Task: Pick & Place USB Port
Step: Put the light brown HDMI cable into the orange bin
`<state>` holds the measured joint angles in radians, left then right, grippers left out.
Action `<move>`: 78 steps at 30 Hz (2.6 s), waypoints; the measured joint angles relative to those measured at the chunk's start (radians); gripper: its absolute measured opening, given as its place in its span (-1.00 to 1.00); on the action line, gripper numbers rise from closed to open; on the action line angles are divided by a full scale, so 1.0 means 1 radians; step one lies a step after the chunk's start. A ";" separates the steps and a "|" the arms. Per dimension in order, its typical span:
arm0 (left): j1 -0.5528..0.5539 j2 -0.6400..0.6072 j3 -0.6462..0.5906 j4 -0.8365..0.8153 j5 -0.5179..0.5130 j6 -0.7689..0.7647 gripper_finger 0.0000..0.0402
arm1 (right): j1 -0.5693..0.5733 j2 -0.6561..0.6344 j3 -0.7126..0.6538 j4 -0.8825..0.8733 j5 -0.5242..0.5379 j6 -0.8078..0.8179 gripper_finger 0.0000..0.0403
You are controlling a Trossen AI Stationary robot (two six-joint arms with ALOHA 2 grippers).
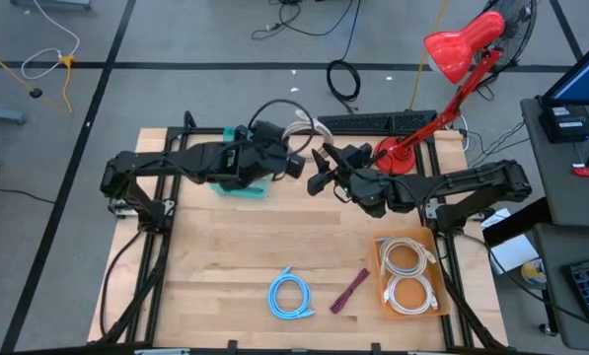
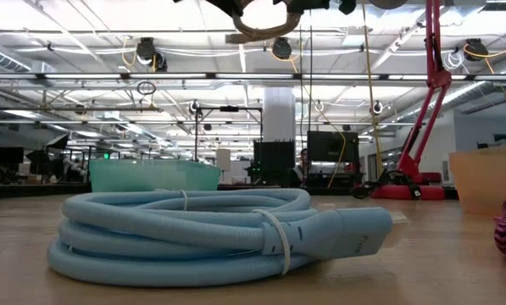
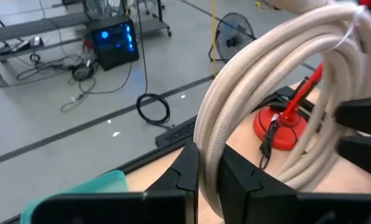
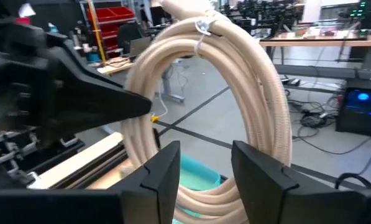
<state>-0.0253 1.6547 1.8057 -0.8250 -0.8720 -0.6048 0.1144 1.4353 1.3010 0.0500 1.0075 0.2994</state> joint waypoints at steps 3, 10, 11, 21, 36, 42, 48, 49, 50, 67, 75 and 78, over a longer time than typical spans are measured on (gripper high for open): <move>-0.020 -0.008 0.000 -0.018 -0.023 0.000 -0.86 | 0.013 0.000 0.000 0.004 -0.002 -0.003 -0.36; -0.065 -0.044 -0.001 -0.063 -0.087 -0.003 -0.86 | 0.012 -0.004 0.001 0.008 -0.003 -0.049 -0.46; -0.067 -0.047 -0.001 -0.064 -0.094 -0.006 -0.86 | 0.012 -0.004 0.001 0.016 -0.003 -0.054 -0.48; -0.081 -0.048 -0.001 -0.150 -0.133 -0.062 -0.86 | 0.009 -0.005 0.001 0.006 -0.075 -0.084 -0.77; -0.077 -0.050 0.000 -0.241 -0.176 -0.078 -0.89 | 0.023 -0.005 0.000 0.008 -0.116 0.002 -0.41; -0.090 -0.050 0.000 -0.172 -0.174 -0.032 -0.89 | 0.022 -0.005 0.000 0.009 -0.119 0.015 -0.25; -0.102 -0.050 0.000 -0.142 -0.149 -0.005 -0.89 | 0.022 -0.005 0.000 0.014 -0.122 0.029 -0.18; -0.102 -0.050 0.000 -0.142 -0.149 -0.005 -0.89 | 0.022 -0.005 0.000 0.014 -0.123 0.031 -0.18; -0.102 -0.050 0.000 -0.142 -0.149 -0.005 -0.89 | 0.022 -0.005 0.000 0.013 -0.127 0.036 -0.18; -0.114 -0.067 0.000 -0.215 -0.062 -0.029 -0.74 | 0.023 -0.031 -0.001 -0.044 -0.281 0.207 -0.87; -0.150 -0.143 0.001 -0.326 -0.012 -0.097 -0.47 | 0.019 -0.125 -0.001 -0.133 -0.571 0.429 -0.87; -0.165 -0.162 0.001 -0.300 0.013 -0.083 -0.46 | 0.019 -0.155 0.000 -0.142 -0.720 0.553 -0.87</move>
<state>-0.1907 1.4923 1.8065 -1.1254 -0.8587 -0.6875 0.1333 1.2807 1.3006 -0.0924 0.2874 0.8520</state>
